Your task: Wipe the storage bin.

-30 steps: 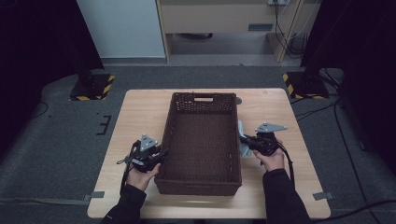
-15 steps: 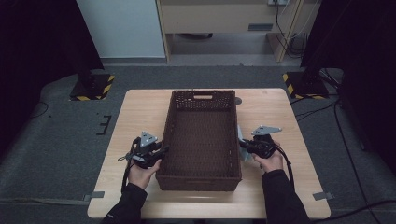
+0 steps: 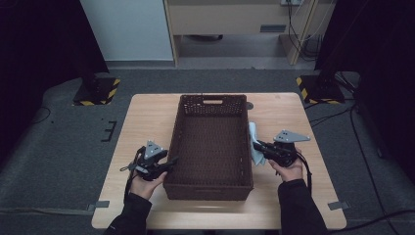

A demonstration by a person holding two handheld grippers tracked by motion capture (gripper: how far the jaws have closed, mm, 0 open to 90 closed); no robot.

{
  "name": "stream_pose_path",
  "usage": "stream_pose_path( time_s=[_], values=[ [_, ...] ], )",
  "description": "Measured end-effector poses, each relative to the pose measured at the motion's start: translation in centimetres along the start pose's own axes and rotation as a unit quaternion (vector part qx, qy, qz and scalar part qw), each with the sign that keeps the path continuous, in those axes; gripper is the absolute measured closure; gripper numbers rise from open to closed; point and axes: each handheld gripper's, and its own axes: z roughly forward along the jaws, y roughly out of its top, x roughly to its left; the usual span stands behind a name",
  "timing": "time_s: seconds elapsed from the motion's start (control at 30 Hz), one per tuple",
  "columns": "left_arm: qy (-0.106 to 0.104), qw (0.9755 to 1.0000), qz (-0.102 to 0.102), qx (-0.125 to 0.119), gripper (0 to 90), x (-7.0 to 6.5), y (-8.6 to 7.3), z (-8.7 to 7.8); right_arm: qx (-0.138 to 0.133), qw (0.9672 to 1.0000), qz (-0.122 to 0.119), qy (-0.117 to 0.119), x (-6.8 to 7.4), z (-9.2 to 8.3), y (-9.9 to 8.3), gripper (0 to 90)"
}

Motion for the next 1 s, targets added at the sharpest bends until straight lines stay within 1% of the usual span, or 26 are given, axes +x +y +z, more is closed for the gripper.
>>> stream_pose_path(
  time_s=[0.03,0.07,0.13,0.17,0.2,0.27,0.33,0.37,0.47,0.57,0.6,0.63,0.67,0.73,0.77,0.83,0.87,0.93,1.0],
  values=[
    [-0.003,1.0,0.002,0.001,50.9,0.0,-0.1,0.0,0.007,1.0,-0.006,0.001,0.1,0.0,-0.2,83.7],
    [-0.004,1.0,-0.002,-0.002,52.4,-0.1,-0.2,0.0,0.018,0.9998,-0.008,0.0,0.3,0.1,-0.5,83.7],
    [-0.008,1.0,-0.004,-0.001,55.0,-0.1,-0.2,0.0,0.035,0.9994,-0.004,-0.002,0.6,0.4,-1.2,83.7],
    [-0.009,1.0,-0.001,-0.002,57.7,-0.2,-0.1,0.0,0.045,0.999,-0.001,-0.003,0.6,0.6,-1.6,83.7],
    [-0.007,1.0,-0.004,-0.002,59.4,-0.2,-0.2,0.0,0.058,0.9983,0.001,-0.002,0.8,0.9,-1.9,83.7],
    [-0.006,0.9999,-0.009,-0.003,61.8,-0.2,-0.2,0.0,0.077,0.997,-0.003,-0.003,1.0,1.6,-2.7,83.6],
    [-0.003,0.9999,-0.016,-0.005,64.0,-0.3,-0.2,0.1,0.095,0.9955,0.004,-0.001,1.1,2.3,-3.3,83.5],
    [-0.002,0.9999,-0.016,-0.005,64.5,-0.3,-0.1,0.1,0.097,0.9953,0.008,-0.001,1.1,2.6,-3.5,83.5],
    [0.005,0.9998,-0.018,-0.006,65.7,-0.5,-0.1,0.1,0.108,0.9941,0.01,0.0,1.0,3.0,-3.8,83.6],
    [0.017,0.9996,-0.022,-0.008,67.8,-0.6,0.0,0.1,0.096,0.9954,0.009,-0.005,0.9,2.5,-3.2,83.7],
    [0.021,0.9995,-0.024,-0.008,68.8,-0.5,0.0,0.1,0.081,0.9967,0.009,-0.007,0.8,2.1,-2.9,83.7],
    [0.022,0.9992,-0.031,-0.011,69.5,-0.5,0.0,0.1,0.065,0.9978,0.013,-0.006,0.8,1.5,-2.4,83.7],
    [0.021,0.9992,-0.032,-0.01,69.9,-0.4,0.1,0.2,0.045,0.9989,0.008,-0.006,0.8,0.9,-1.9,83.7],
    [0.021,0.9991,-0.035,-0.011,70.1,-0.3,0.1,0.3,0.01,0.9999,0.004,-0.003,1.0,-0.3,-1.1,83.7],
    [0.022,0.999,-0.036,-0.012,70.2,-0.3,0.2,0.3,-0.001,1.0,0.006,-0.001,1.1,-0.7,-0.8,83.7],
    [0.024,0.9991,-0.034,-0.01,70.3,-0.3,0.3,0.4,-0.003,1.0,0.0,0.001,1.3,-1.0,-0.6,83.8],
    [0.026,0.9989,-0.036,-0.011,70.4,-0.3,0.3,0.5,0.001,1.0,-0.001,0.003,1.4,-1.0,-0.7,83.8],
    [0.028,0.9989,-0.036,-0.011,70.4,-0.3,0.4,0.5,0.022,0.9997,-0.005,0.001,1.5,-0.7,-1.2,83.8],
    [0.031,0.9987,-0.038,-0.013,70.4,-0.3,0.5,0.7,0.048,0.9988,-0.004,0.001,1.4,-0.1,-2.0,83.8]
  ],
)
